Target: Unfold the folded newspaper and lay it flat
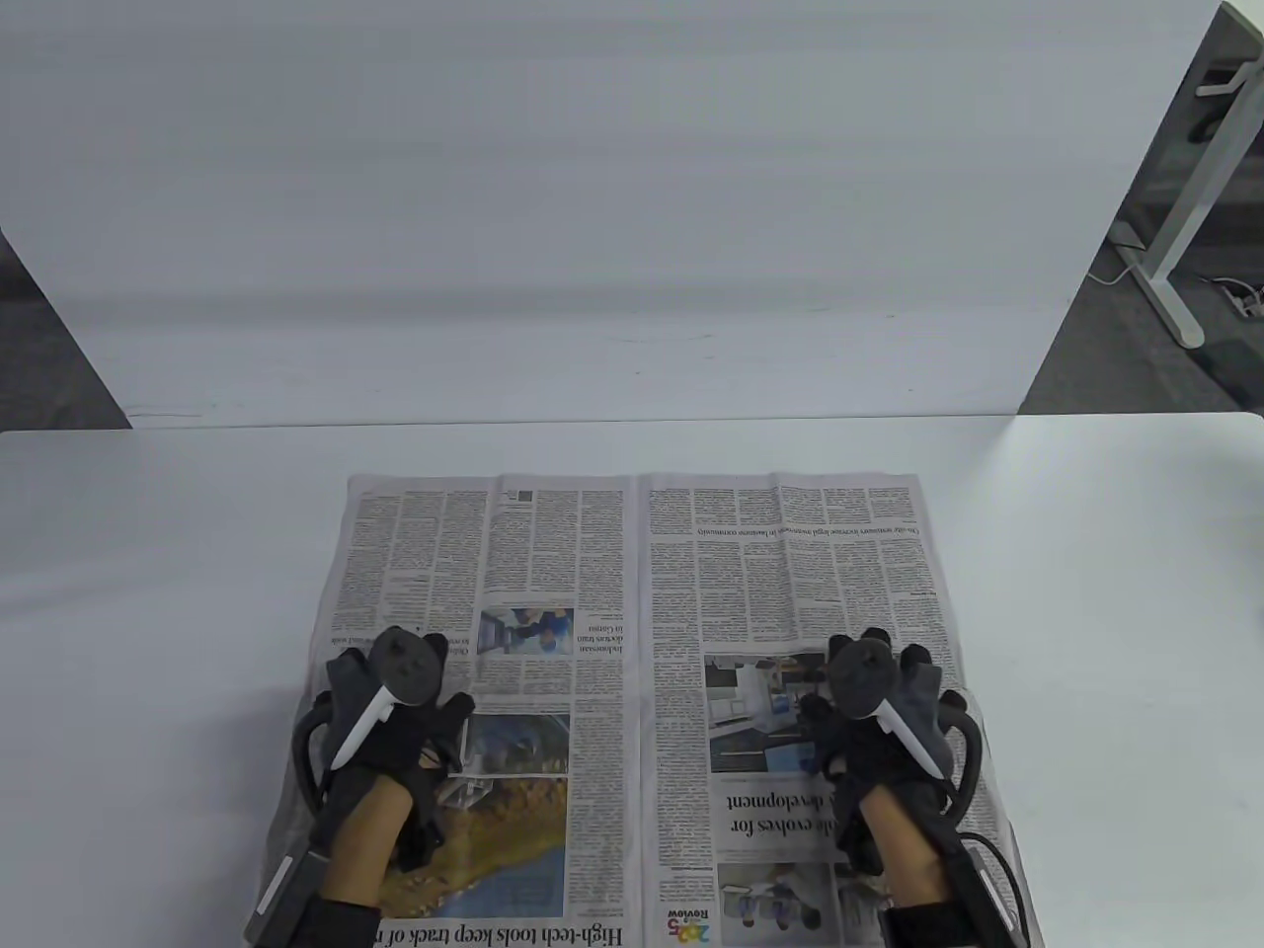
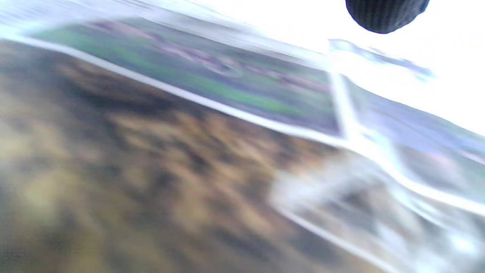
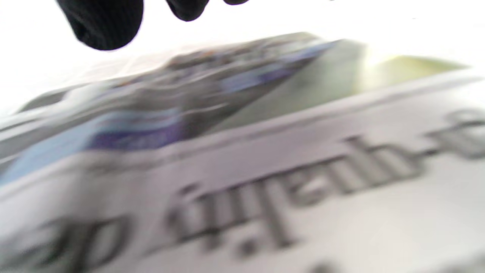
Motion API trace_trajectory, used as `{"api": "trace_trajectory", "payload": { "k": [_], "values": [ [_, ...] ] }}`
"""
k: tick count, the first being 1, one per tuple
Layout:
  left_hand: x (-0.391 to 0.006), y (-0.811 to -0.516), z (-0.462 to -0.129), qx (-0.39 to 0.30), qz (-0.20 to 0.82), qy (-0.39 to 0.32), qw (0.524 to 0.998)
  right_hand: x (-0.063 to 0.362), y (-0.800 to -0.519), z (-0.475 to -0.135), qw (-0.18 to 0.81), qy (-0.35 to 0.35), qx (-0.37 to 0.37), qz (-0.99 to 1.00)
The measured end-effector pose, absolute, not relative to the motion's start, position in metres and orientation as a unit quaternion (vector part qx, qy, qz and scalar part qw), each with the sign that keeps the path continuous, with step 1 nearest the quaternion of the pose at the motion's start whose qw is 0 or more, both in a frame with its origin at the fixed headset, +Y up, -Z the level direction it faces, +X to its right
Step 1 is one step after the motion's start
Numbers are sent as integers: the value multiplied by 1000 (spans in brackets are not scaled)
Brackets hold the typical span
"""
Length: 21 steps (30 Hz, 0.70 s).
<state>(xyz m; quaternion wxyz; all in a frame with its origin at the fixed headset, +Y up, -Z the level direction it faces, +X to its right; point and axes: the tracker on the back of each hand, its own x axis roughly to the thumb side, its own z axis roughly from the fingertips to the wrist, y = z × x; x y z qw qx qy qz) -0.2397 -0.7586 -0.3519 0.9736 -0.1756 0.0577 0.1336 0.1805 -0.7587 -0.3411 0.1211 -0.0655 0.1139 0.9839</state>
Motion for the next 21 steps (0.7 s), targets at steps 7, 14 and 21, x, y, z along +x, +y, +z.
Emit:
{"api": "trace_trajectory", "payload": {
  "k": [7,14,21],
  "values": [
    [-214,-768,-353,-222,76,38,971,166,-769,-342,131,160,-25,978],
    [-220,-756,-343,-254,101,42,961,169,-759,-329,147,210,-37,966],
    [-218,-740,-331,-277,82,55,956,160,-743,-316,119,246,-57,960]
  ]
}}
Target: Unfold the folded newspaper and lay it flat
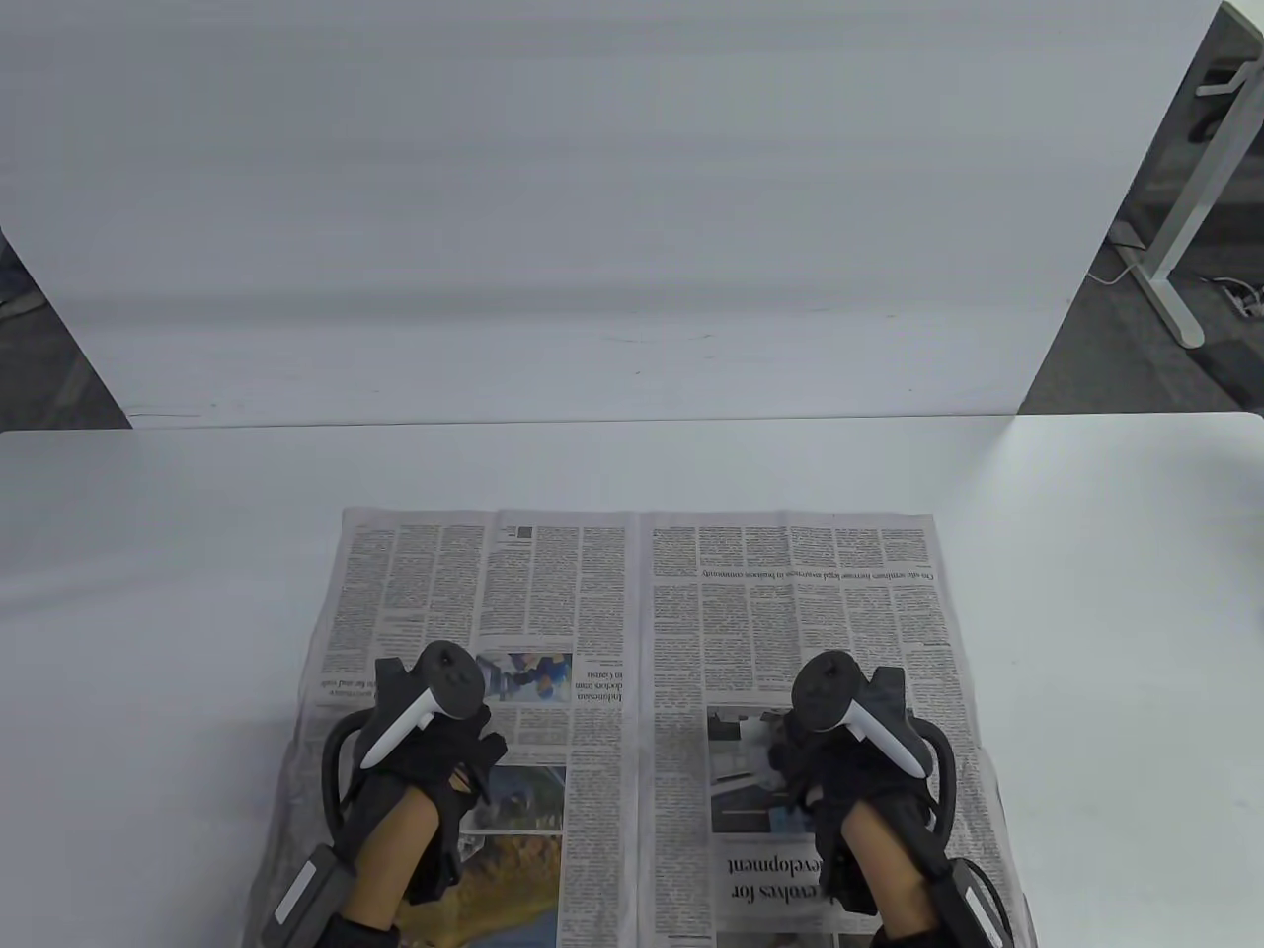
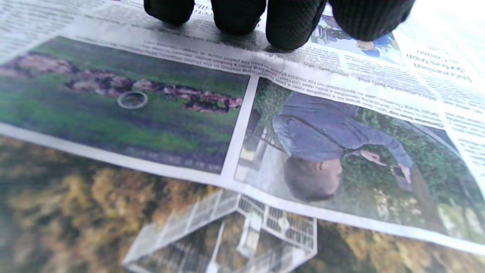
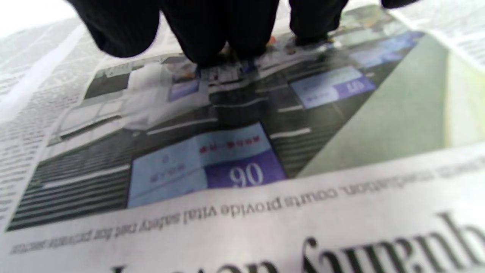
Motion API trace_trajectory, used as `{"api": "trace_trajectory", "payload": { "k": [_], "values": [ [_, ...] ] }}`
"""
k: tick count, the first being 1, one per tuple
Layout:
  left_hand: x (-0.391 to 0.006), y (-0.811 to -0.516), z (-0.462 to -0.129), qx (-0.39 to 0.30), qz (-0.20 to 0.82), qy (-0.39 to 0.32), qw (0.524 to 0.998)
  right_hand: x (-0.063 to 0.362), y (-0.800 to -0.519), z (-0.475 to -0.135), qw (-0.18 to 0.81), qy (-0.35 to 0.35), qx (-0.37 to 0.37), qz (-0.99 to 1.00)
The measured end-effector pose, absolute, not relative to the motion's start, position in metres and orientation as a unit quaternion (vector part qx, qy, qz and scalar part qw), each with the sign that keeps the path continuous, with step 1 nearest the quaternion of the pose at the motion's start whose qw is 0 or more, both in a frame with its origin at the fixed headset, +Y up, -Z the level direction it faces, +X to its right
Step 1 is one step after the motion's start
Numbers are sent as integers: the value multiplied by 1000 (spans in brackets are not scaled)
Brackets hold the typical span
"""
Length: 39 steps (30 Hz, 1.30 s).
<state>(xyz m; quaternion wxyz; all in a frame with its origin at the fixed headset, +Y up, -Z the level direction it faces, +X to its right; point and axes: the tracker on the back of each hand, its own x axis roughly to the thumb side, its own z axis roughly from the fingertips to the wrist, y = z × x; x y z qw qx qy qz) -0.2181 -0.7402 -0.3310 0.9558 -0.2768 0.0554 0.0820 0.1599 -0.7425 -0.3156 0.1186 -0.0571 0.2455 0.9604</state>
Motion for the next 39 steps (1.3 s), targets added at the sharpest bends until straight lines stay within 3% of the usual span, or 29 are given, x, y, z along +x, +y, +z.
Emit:
{"api": "trace_trajectory", "payload": {
  "k": [6,8,12,18,27,29,39],
  "values": [
    [-205,-723,-335,-248,72,39,965,158,-726,-318,136,211,-46,967],
    [-194,-708,-338,-210,93,34,973,151,-712,-322,161,156,-45,974],
    [-168,-700,-351,-175,81,-5,981,128,-705,-335,152,114,-25,981],
    [-134,-725,-379,-180,91,-60,978,89,-723,-363,146,117,14,982],
    [-124,-779,-404,-248,79,-53,964,67,-776,-388,113,176,27,978],
    [-128,-779,-404,-224,76,-56,970,71,-775,-389,114,159,24,980],
    [-146,-782,-411,-235,95,-19,967,94,-779,-397,129,172,1,977]
  ]
}}
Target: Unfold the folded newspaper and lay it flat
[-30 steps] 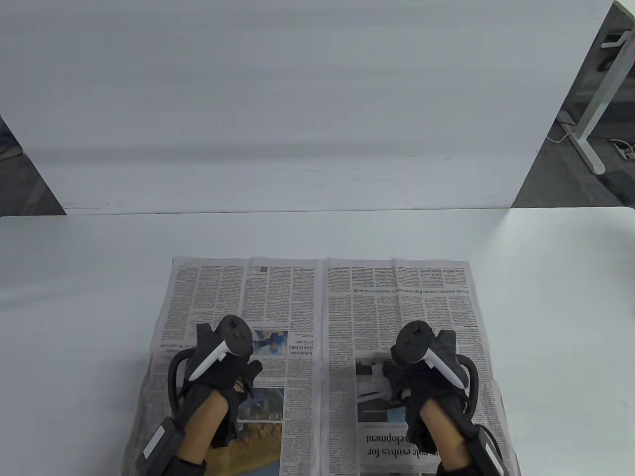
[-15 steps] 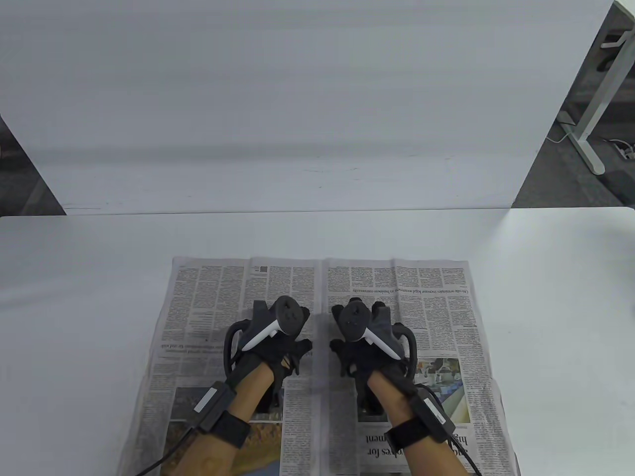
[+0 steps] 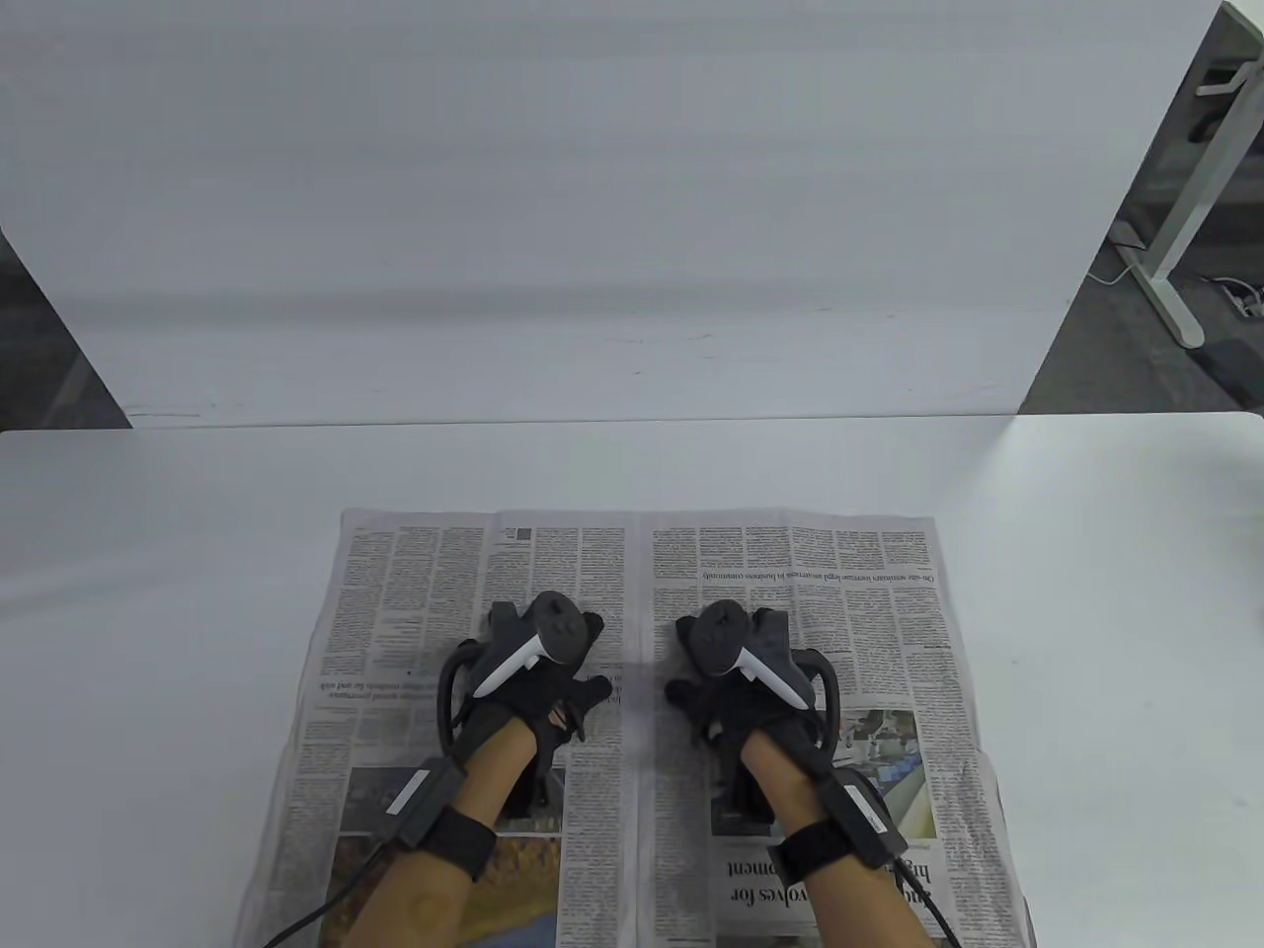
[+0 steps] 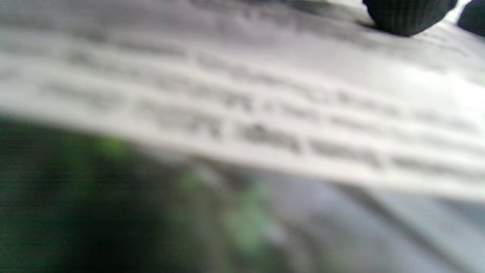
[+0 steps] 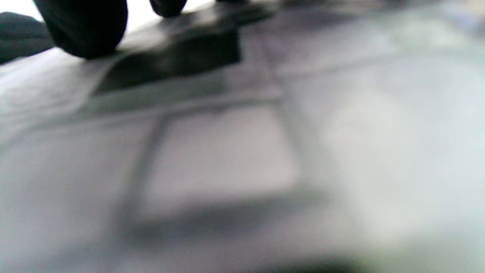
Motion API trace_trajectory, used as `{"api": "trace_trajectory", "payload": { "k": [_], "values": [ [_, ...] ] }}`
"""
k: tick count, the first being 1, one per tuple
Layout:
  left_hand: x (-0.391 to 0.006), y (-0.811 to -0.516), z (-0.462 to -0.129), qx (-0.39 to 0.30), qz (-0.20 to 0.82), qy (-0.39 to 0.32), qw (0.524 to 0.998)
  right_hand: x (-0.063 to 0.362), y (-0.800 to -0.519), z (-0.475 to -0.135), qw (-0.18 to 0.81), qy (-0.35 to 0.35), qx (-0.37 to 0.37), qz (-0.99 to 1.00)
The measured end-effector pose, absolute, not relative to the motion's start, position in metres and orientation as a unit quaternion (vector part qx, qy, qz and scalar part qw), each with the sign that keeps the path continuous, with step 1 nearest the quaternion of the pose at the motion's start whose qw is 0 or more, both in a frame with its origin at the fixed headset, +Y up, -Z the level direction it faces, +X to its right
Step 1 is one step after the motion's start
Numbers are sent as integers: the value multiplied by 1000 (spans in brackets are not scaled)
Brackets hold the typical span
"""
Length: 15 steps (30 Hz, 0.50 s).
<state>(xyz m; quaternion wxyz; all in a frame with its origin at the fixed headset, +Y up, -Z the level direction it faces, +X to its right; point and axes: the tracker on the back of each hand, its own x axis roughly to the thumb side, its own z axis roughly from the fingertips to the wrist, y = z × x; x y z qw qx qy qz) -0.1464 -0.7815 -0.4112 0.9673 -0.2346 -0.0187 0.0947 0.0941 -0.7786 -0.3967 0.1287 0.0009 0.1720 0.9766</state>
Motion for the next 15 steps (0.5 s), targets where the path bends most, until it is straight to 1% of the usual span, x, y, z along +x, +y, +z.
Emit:
{"api": "trace_trajectory", "payload": {
  "k": [15],
  "values": [
    [-210,-782,-425,-225,135,75,962,167,-779,-408,151,163,-76,972]
  ]
}}
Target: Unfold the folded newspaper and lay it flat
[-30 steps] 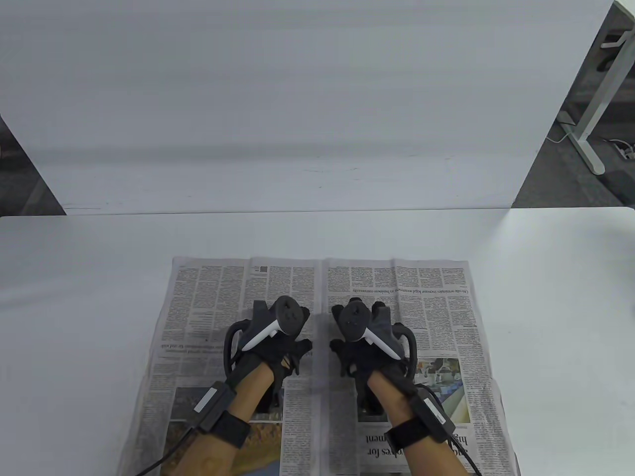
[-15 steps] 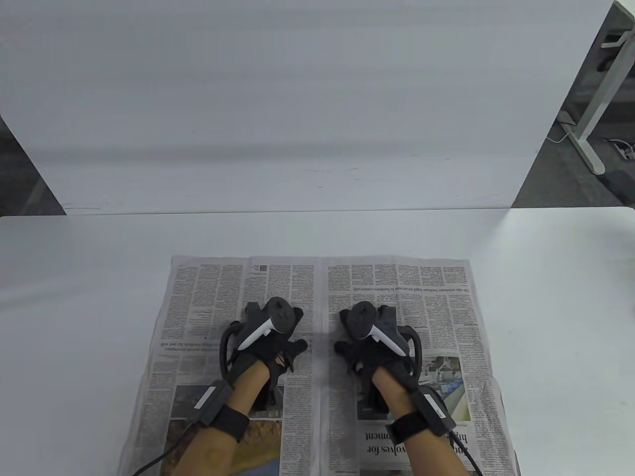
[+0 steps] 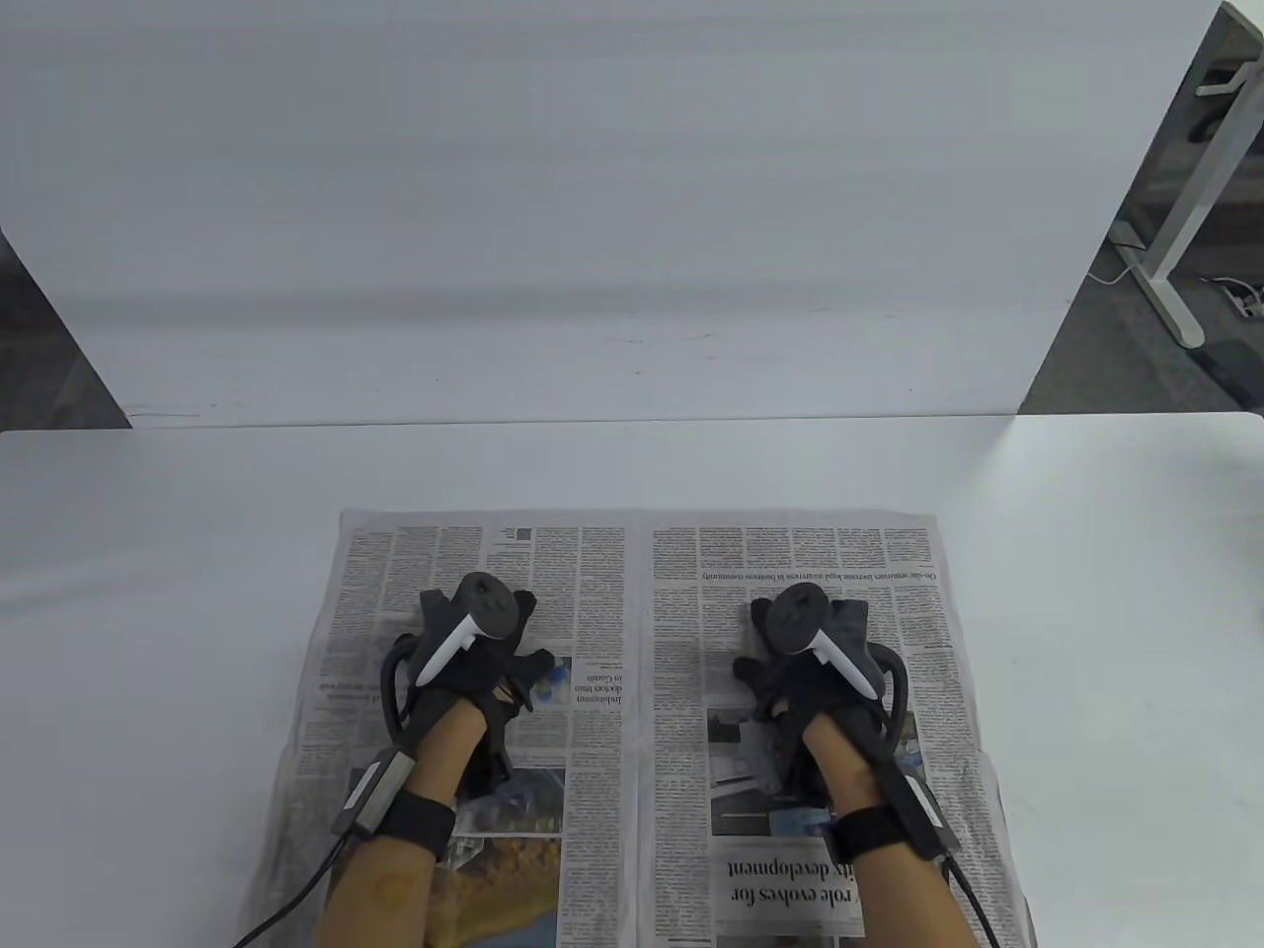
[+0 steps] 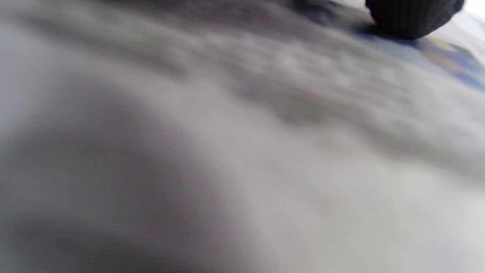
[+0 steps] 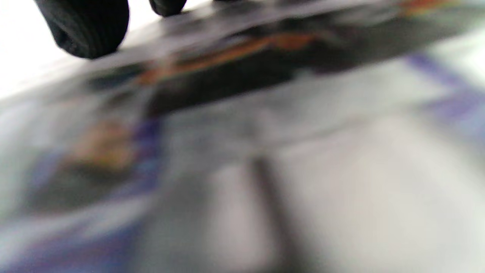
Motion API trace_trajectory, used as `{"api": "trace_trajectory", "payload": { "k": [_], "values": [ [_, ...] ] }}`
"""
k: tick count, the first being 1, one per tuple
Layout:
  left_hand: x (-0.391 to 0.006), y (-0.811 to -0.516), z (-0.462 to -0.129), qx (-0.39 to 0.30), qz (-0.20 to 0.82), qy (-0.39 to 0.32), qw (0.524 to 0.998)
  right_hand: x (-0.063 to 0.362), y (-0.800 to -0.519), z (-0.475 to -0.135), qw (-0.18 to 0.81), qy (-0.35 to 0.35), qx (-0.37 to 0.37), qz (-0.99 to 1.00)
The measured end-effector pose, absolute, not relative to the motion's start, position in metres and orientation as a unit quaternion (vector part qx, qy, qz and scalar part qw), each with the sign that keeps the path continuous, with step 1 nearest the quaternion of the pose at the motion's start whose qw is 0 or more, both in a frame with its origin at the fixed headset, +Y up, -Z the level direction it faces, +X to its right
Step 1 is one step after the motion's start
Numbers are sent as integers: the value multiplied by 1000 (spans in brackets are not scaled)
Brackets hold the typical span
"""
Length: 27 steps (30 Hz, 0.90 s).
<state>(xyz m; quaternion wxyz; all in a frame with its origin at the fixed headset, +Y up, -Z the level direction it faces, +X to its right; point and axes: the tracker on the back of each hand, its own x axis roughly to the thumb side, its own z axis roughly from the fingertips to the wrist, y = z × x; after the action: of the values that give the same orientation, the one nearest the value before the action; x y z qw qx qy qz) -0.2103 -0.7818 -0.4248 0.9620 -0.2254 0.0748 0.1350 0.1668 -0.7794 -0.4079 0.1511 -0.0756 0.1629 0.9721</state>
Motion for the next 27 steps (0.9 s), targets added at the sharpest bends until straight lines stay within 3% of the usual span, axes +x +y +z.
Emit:
{"api": "trace_trajectory", "payload": {
  "k": [15,27],
  "values": [
    [-278,-782,-422,-215,162,159,950,236,-781,-403,164,156,-139,964],
    [-307,-783,-418,-212,175,194,942,252,-780,-399,164,155,-157,961]
  ]
}}
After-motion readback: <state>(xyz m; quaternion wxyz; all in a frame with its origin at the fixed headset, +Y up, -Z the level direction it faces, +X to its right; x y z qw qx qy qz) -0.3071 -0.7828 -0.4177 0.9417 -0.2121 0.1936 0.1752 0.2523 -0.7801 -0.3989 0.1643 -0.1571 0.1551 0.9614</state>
